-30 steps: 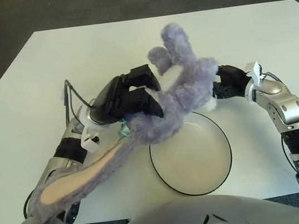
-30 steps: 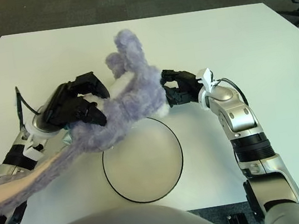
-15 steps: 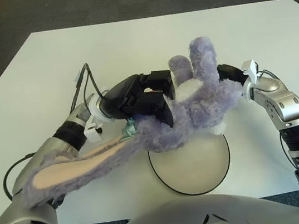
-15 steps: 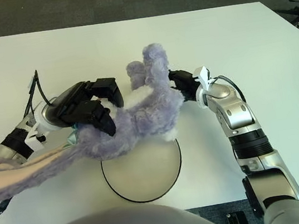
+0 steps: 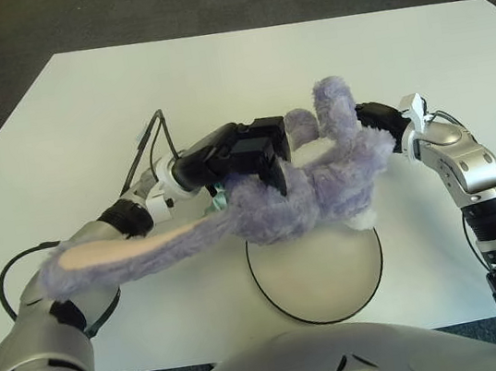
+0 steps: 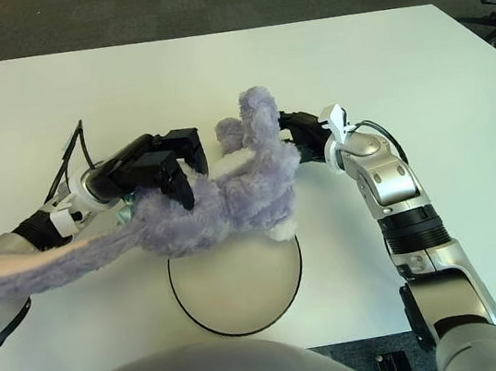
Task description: Put the doll into the plate.
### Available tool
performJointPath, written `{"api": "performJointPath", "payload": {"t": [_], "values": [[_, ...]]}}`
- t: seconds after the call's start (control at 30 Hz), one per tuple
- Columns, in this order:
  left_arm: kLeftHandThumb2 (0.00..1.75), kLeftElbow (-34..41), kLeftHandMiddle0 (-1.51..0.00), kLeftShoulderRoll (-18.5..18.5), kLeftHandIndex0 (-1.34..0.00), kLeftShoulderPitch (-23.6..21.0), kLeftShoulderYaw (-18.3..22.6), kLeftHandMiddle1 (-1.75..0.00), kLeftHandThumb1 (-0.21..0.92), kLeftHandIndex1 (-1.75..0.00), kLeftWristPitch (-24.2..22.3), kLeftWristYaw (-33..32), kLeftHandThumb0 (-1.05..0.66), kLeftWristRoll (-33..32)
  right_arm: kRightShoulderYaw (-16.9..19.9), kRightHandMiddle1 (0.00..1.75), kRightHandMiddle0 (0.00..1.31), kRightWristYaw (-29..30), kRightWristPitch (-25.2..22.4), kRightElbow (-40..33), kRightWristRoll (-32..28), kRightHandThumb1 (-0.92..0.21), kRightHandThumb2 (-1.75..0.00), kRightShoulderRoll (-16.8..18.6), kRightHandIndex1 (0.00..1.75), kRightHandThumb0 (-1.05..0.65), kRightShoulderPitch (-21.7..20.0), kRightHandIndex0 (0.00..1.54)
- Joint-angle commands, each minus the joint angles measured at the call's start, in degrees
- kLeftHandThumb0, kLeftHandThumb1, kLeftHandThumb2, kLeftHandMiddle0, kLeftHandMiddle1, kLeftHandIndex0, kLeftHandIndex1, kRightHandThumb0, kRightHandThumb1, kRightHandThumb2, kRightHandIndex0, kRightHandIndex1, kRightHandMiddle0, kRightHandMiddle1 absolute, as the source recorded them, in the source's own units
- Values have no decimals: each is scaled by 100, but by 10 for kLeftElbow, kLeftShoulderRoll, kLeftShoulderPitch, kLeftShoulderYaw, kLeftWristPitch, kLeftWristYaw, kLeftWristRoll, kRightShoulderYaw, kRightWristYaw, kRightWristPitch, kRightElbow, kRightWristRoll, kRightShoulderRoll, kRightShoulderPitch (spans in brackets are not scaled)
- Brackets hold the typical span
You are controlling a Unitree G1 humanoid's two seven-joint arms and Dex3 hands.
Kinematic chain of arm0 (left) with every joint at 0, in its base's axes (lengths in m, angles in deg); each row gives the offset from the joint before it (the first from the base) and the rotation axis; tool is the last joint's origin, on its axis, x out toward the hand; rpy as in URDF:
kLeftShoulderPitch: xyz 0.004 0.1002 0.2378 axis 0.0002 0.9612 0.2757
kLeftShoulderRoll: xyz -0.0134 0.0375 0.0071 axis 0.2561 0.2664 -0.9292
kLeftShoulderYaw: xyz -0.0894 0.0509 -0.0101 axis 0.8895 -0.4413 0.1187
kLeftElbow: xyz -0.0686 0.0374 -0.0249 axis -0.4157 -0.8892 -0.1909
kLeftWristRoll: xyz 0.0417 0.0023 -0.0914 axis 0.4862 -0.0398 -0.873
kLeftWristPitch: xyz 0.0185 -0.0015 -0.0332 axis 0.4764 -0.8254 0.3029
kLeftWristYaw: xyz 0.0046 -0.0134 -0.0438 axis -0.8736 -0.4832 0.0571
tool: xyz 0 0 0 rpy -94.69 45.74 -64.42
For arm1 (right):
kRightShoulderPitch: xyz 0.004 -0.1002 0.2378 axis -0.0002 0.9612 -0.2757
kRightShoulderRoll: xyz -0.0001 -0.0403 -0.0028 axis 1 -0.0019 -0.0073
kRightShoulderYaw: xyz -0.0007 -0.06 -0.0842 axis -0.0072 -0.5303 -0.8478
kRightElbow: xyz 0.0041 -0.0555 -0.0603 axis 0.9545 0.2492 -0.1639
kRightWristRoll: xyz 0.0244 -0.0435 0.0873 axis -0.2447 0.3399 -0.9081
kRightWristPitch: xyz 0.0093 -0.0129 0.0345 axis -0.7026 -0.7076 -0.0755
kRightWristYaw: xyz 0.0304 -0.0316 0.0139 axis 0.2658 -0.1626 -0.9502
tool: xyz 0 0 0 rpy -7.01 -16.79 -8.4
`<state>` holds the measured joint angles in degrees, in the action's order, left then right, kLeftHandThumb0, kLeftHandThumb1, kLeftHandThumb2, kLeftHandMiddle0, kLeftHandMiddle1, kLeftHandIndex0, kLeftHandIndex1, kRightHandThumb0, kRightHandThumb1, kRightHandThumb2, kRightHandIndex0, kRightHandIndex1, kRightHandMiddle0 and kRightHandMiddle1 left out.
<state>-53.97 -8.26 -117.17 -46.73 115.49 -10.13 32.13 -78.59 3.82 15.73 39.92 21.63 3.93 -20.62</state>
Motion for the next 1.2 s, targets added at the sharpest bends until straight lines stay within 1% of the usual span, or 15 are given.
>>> {"api": "performJointPath", "payload": {"t": [0.0,0.13,0.2,0.4,0.43,0.47,0.6,0.73,0.83,0.93,1.0,1.03,1.07,1.13,1.17], "values": [[135,13,-52,-16,-51,20,7,-175,29,-174,-40,50,-1,-69,-16,174,28,-1,-50,49,17,-61,-97,-3,175,-1,31,29],[134,23,-51,-42,-50,44,46,-175,30,-174,-59,106,-1,-114,-11,174,28,-6,-54,57,11,-61,-97,-2,175,-1,25,29],[133,15,-51,-61,-49,55,73,-175,31,-174,-55,129,-1,-117,-11,168,26,-7,-53,58,11,-61,-95,-2,175,-1,24,36],[129,-2,-48,-115,-46,79,162,-175,35,-175,-48,161,-1,-84,-12,159,27,-6,-39,58,20,-61,-93,-3,175,-1,24,43],[128,21,-47,-108,-46,79,166,-175,35,-175,-72,170,-1,-80,-12,158,27,-4,-35,57,22,-61,-93,-3,175,-1,25,43],[128,39,-47,-104,-45,80,172,-175,36,-175,-90,178,-1,-78,-13,164,28,-3,-31,57,24,-60,-95,-3,175,-1,25,39],[126,96,-46,-76,-45,84,179,-175,37,-175,-181,254,-1,-103,-14,171,30,2,-17,56,31,-59,-98,-2,175,-1,26,33],[126,123,-46,-74,-44,93,210,-175,38,-175,-242,327,-1,-122,-14,173,30,3,-5,57,33,-59,-100,0,175,-1,27,32],[123,133,-44,-82,-43,101,242,-175,39,-174,-268,365,-1,-121,-14,173,30,2,-3,55,31,-58,-100,1,175,-1,28,32],[115,135,-40,-97,-38,107,273,-175,46,-174,-273,393,-1,-116,-14,173,31,2,-4,52,30,-58,-101,2,175,-1,28,32],[99,126,-31,-117,-29,108,294,-175,60,-174,-257,417,-1,-118,-13,174,31,2,-8,49,29,-58,-101,2,175,-1,28,32],[103,124,-36,-125,-23,109,302,-175,55,-165,-252,429,8,-120,-13,174,31,1,-9,49,29,-58,-101,1,175,-1,28,32],[115,123,-45,-132,-15,110,310,-175,46,-152,-253,439,22,-121,-13,174,31,1,-10,49,29,-58,-101,1,175,-1,28,32],[122,116,-52,-146,-8,112,328,-175,39,-136,-240,463,34,-128,-13,174,31,3,-10,51,30,-58,-101,1,175,-1,27,32],[107,113,-48,-152,-5,114,336,-175,48,-127,-235,475,-5,-130,-14,173,30,5,-10,51,32,-60,-98,1,173,-1,27,31]]}}
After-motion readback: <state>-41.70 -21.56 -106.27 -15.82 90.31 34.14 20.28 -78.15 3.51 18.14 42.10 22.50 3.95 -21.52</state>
